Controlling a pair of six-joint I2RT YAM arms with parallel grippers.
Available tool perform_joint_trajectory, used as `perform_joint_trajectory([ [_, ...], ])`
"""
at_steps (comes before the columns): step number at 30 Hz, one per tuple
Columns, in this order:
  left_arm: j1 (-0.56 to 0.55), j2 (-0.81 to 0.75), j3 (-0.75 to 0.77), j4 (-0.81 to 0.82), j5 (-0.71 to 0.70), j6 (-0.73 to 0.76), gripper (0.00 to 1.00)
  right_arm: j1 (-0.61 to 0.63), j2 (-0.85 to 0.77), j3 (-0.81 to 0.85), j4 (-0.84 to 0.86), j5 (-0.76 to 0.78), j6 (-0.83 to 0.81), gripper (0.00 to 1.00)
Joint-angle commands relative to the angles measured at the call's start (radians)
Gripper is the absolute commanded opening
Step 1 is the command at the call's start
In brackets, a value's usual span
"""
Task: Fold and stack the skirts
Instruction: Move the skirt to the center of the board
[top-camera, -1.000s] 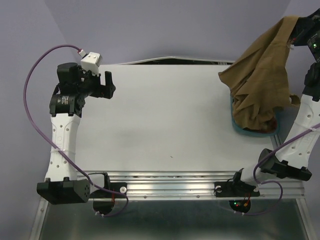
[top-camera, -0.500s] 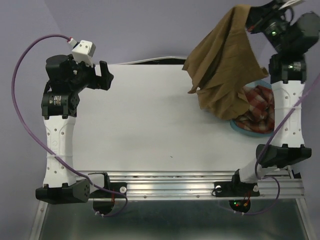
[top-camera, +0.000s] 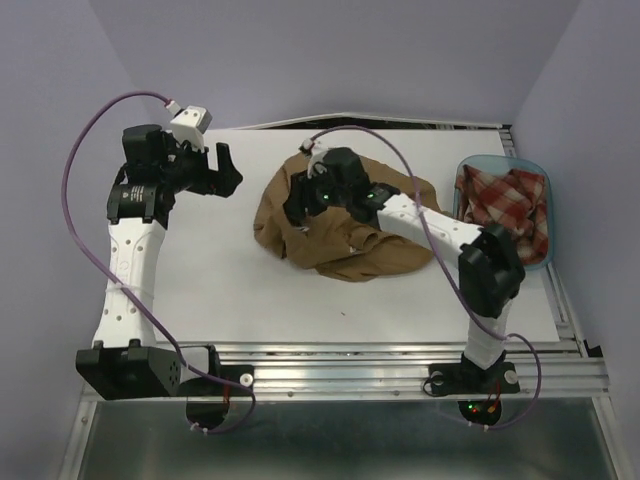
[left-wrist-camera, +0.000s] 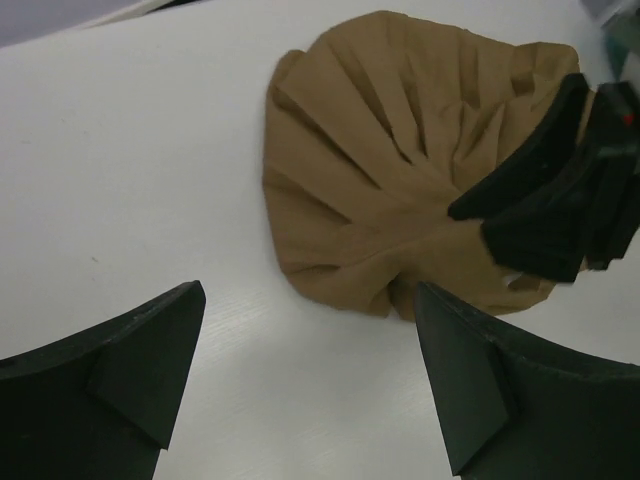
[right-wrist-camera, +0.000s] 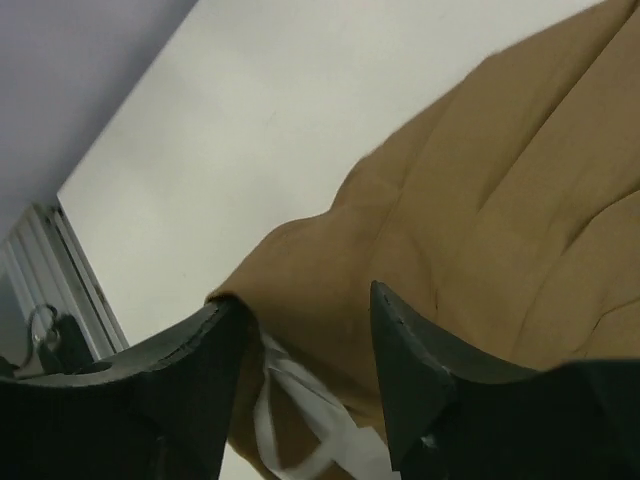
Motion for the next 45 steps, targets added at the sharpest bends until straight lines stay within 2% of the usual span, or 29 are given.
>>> perform_joint_trajectory([
  [1,0.000,0.029,-0.054,0.034,0.047,-0.001,0.96,0.048,0.075,0.105,0.074,0.040,-0.077,0.81],
  [3,0.006,0.038,-0.074,0.026,0.049,0.016,0.96,0.048,0.109,0.187,-0.025,0.060,-0.148,0.89],
  [5,0.013,0.041,-0.086,0.020,0.053,0.035,0.96,0.048,0.101,0.225,-0.059,0.086,-0.221,0.94],
  [7,0.017,0.052,-0.097,0.012,0.055,0.067,0.96,0.048,0.061,0.258,-0.193,0.145,-0.308,0.98],
  [8,0.020,0.058,-0.102,0.003,0.053,0.073,0.96,0.048,0.014,0.249,-0.262,0.169,-0.342,0.98],
  [10,0.020,0.084,-0.100,-0.032,0.073,0.113,0.94,0.022,-0.053,0.148,-0.293,0.218,-0.370,0.98],
  [12,0.019,0.104,-0.103,-0.060,0.102,0.154,0.91,-0.010,-0.133,0.043,-0.296,0.223,-0.362,0.95],
  [14,0.014,0.127,-0.109,-0.089,0.101,0.209,0.86,-0.068,-0.225,-0.087,-0.320,0.215,-0.341,0.87],
  [15,-0.004,0.141,-0.105,-0.121,0.075,0.229,0.84,-0.109,-0.264,-0.153,-0.334,0.188,-0.339,0.82],
  [17,-0.023,0.146,-0.097,-0.146,0.052,0.282,0.83,-0.143,-0.301,-0.222,-0.350,0.155,-0.312,0.79],
  [18,-0.068,0.143,-0.091,-0.152,0.011,0.307,0.83,-0.152,-0.331,-0.256,-0.350,0.123,-0.325,0.75],
  [23,-0.167,0.182,-0.040,-0.181,-0.129,0.361,0.83,-0.153,-0.371,-0.403,-0.350,0.068,-0.381,0.70],
  [30,-0.341,0.247,-0.017,-0.203,-0.277,0.427,0.82,-0.153,-0.338,-0.448,-0.342,0.083,-0.402,0.66],
  [40,-0.395,0.304,-0.017,-0.209,-0.349,0.443,0.81,-0.162,-0.223,-0.437,-0.276,0.144,-0.385,0.58],
  [45,-0.400,0.300,-0.065,-0.203,-0.399,0.461,0.81,-0.162,-0.206,-0.431,-0.271,0.172,-0.399,0.54],
])
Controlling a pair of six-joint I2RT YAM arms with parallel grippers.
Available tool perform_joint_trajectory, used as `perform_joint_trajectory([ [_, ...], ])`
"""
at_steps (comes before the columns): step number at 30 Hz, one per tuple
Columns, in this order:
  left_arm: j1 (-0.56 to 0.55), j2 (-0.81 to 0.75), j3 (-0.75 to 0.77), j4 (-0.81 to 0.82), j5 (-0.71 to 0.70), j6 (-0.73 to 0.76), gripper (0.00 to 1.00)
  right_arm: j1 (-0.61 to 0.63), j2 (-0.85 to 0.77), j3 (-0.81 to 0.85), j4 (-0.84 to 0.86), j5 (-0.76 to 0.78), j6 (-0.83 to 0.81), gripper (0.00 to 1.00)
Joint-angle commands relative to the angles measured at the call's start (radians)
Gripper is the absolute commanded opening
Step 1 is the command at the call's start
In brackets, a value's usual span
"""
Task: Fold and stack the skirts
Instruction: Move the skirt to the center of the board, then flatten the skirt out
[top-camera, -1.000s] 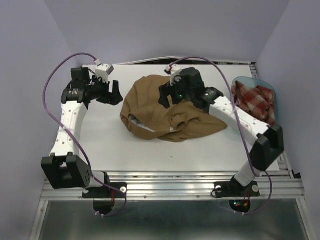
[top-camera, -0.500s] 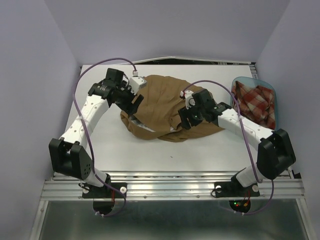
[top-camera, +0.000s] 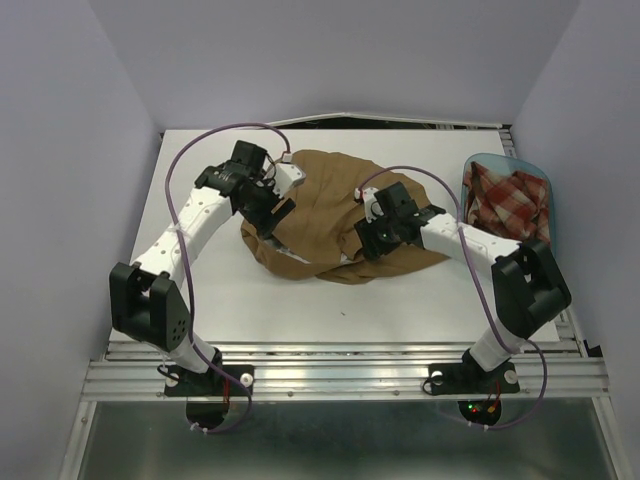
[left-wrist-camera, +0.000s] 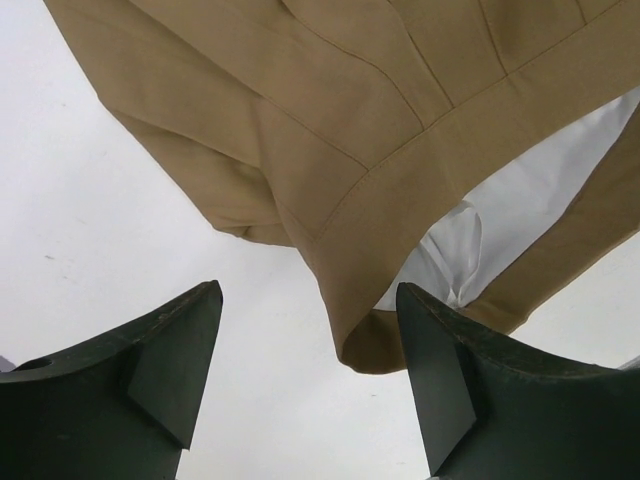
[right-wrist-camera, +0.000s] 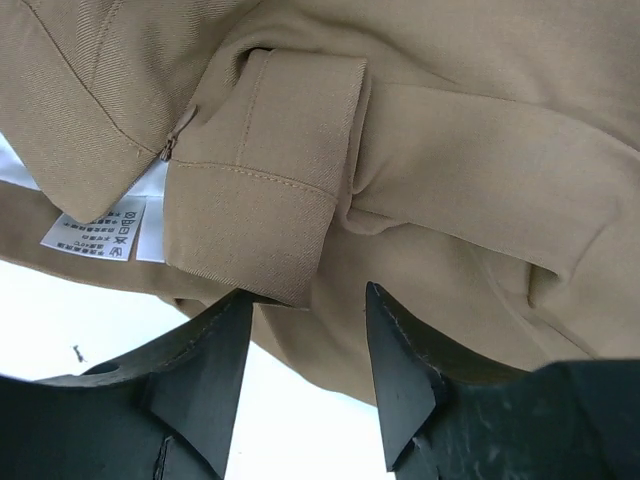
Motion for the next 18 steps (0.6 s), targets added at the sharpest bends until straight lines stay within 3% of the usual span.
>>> perform_joint_trajectory([
  [1,-0.009,-0.010,-0.016,-0.011,-0.067,0.039,0.80,-0.005,-0.009,0.017,0.060,0.037,-0.023,0.51],
  [9,-0.007,-0.030,-0.098,0.009,-0.134,0.067,0.72,-0.023,-0.015,0.014,0.063,0.090,-0.012,0.29],
  [13,-0.007,-0.050,-0.110,0.040,-0.154,0.052,0.52,-0.032,-0.045,0.020,0.062,0.124,-0.006,0.01],
  [15,-0.007,-0.067,-0.109,0.051,-0.156,0.038,0.43,-0.043,-0.068,0.028,0.059,0.138,-0.009,0.01],
  [16,-0.006,-0.090,-0.106,0.060,-0.192,0.026,0.33,-0.052,-0.082,0.035,0.056,0.141,-0.011,0.01],
  [17,-0.004,-0.102,-0.099,0.086,-0.211,-0.005,0.15,-0.066,-0.108,0.063,0.042,0.150,-0.011,0.01],
  [18,-0.001,-0.114,-0.092,0.101,-0.232,-0.005,0.02,-0.077,-0.121,0.084,0.033,0.153,-0.011,0.01],
])
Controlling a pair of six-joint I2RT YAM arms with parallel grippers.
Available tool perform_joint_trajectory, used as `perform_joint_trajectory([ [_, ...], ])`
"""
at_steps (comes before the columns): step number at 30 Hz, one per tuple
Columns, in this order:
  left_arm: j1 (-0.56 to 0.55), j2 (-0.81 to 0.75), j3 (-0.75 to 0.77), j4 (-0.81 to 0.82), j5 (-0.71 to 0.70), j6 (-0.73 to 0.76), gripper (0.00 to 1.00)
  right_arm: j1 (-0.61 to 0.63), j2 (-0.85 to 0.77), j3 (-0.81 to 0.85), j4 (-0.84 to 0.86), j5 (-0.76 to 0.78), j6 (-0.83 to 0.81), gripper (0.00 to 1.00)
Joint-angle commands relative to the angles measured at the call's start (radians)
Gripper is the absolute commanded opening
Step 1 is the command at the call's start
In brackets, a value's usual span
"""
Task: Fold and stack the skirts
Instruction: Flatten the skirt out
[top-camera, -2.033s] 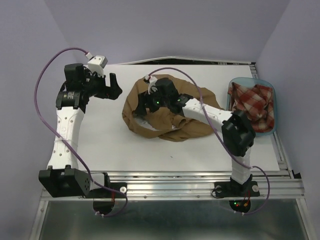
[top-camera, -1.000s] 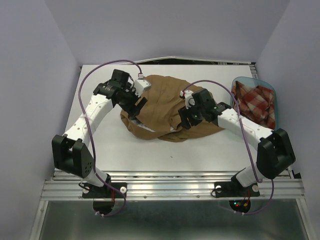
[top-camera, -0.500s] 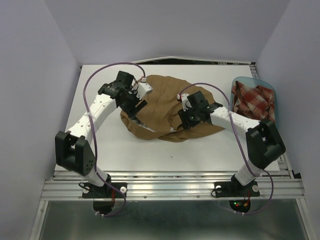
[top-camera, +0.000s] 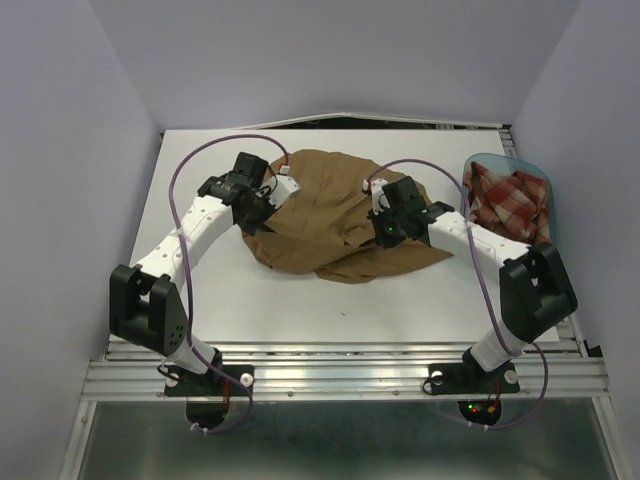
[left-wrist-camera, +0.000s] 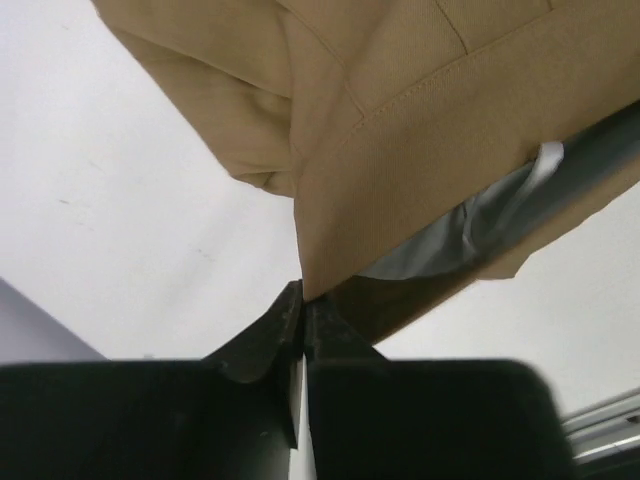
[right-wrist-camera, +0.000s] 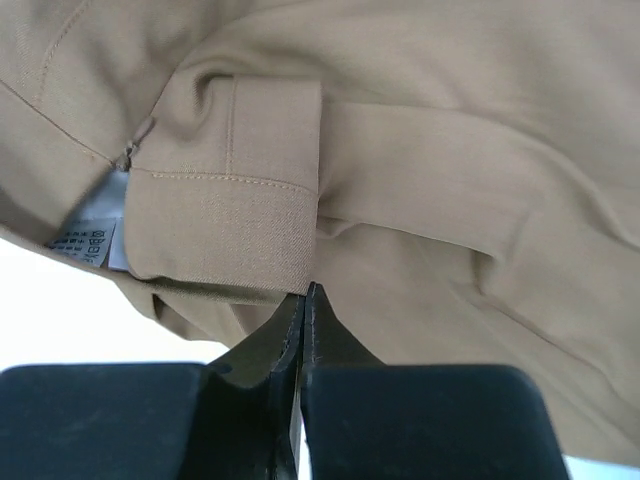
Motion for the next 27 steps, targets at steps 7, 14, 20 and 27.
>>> perform_joint_trajectory([
  [7,0.104,-0.186,0.228,0.269,-0.305,-0.295,0.00,-0.167,-0.124,0.404,0.005,0.191,0.045,0.01],
  [14,0.150,-0.213,0.466,0.341,-0.415,-0.432,0.00,-0.190,-0.075,0.803,0.007,0.259,0.097,0.01],
  [20,0.150,-0.313,0.460,0.243,-0.454,-0.481,0.00,-0.190,-0.167,0.787,-0.054,0.280,0.085,0.01],
  [27,0.150,-0.387,0.419,0.226,-0.397,-0.514,0.00,-0.190,-0.196,0.745,-0.053,0.285,0.100,0.01],
])
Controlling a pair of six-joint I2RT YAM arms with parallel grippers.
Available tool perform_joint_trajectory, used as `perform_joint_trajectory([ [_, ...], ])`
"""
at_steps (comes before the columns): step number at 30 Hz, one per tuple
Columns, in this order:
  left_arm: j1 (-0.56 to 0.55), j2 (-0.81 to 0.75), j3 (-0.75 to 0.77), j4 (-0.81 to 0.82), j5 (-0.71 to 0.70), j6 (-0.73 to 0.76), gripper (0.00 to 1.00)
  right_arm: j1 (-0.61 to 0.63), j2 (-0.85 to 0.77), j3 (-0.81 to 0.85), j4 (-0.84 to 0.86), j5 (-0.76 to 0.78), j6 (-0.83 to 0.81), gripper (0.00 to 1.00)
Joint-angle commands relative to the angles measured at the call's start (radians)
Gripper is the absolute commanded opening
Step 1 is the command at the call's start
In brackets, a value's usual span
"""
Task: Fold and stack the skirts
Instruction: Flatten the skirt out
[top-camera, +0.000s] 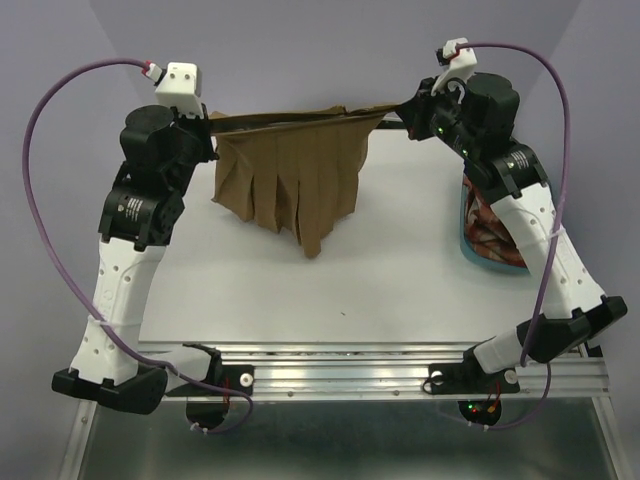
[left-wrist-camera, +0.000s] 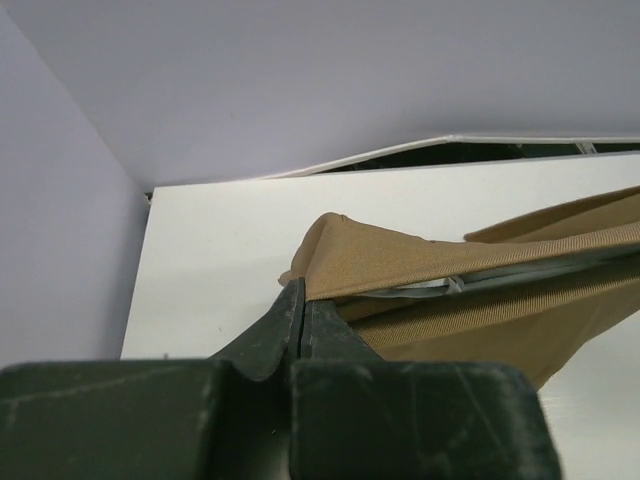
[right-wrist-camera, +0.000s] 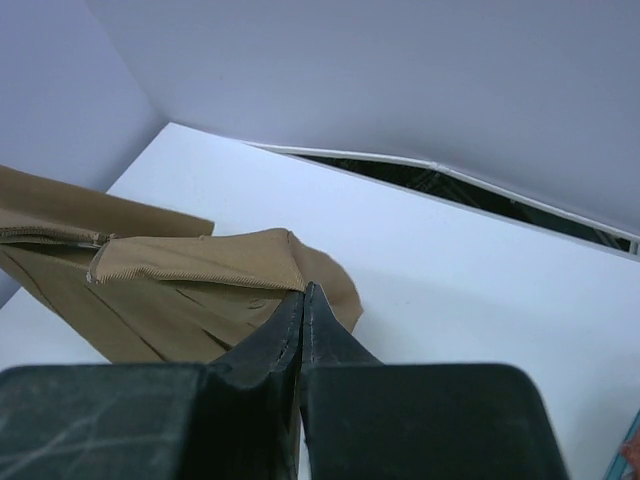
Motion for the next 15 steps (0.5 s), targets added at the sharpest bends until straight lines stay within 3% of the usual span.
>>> perform_joint_trajectory([
  [1,0.055,-0.045,0.011,0.002,-0.210,0.025,0.00,-0.068,-0.032,0.010,0.011,0.255,-0.040,0.01],
  [7,0.055,0.067,-0.019,0.111,-0.212,0.047,0.00,-0.068,0.107,0.061,0.086,0.256,-0.075,0.01],
  [10,0.064,0.170,-0.024,0.249,-0.219,0.083,0.00,-0.068,0.222,0.116,0.152,0.279,-0.125,0.01],
  [12,0.089,0.243,0.019,0.280,-0.204,0.083,0.00,-0.068,0.291,0.209,0.193,0.304,-0.132,0.01],
  [15,0.147,0.430,0.228,0.254,-0.127,0.050,0.00,-0.089,0.458,0.373,0.194,0.314,-0.130,0.01],
])
